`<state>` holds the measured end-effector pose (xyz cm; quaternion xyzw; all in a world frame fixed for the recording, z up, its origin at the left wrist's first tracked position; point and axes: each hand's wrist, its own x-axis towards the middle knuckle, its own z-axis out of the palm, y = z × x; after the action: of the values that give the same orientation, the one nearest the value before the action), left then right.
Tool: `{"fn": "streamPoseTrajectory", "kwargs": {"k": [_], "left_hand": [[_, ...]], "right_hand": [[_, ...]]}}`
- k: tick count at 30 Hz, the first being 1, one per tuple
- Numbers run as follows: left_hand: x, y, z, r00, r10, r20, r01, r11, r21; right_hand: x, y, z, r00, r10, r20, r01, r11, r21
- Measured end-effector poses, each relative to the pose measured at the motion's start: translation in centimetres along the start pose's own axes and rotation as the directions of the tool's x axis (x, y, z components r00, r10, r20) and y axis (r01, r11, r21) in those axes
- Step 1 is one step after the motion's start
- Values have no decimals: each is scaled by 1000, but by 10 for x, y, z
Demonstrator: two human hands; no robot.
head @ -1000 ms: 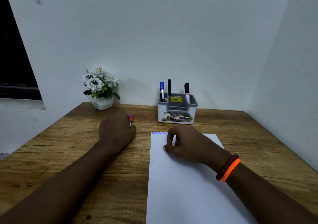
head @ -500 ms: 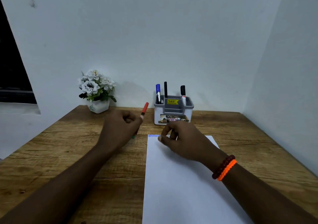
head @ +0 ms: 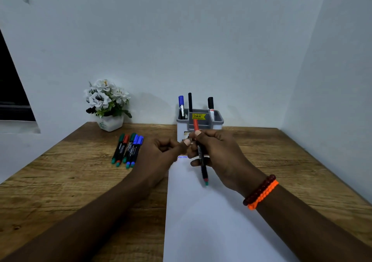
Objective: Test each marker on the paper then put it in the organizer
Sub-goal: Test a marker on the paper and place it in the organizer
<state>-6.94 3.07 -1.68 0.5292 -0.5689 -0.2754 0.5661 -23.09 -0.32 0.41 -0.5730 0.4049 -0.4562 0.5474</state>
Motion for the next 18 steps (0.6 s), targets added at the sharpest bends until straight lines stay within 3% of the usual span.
{"fn": "streamPoseTrajectory", "kwargs": {"k": [2,9,12,15,18], "left_hand": [[5,-1,-7,998,-53,-46,47,992,-118],[8,1,-14,990,-101,101,128,941,-314],[9,2,-11,992,-121,33,125,936,-328],[7,1,-9,990,-134,-35,115,936,-333],[8,0,-9,991,-118,-59,93,943,-318]], "right_hand": [[-3,0,3,999,26,44,-26,1000,-11],[-9,2,13,971,77,226,-75,997,-16],[-7,6,8,984,-48,169,83,975,-205],[-5,12,7,951,-270,151,308,796,-520],[-2,16,9,926,-339,168,371,728,-577]]}}
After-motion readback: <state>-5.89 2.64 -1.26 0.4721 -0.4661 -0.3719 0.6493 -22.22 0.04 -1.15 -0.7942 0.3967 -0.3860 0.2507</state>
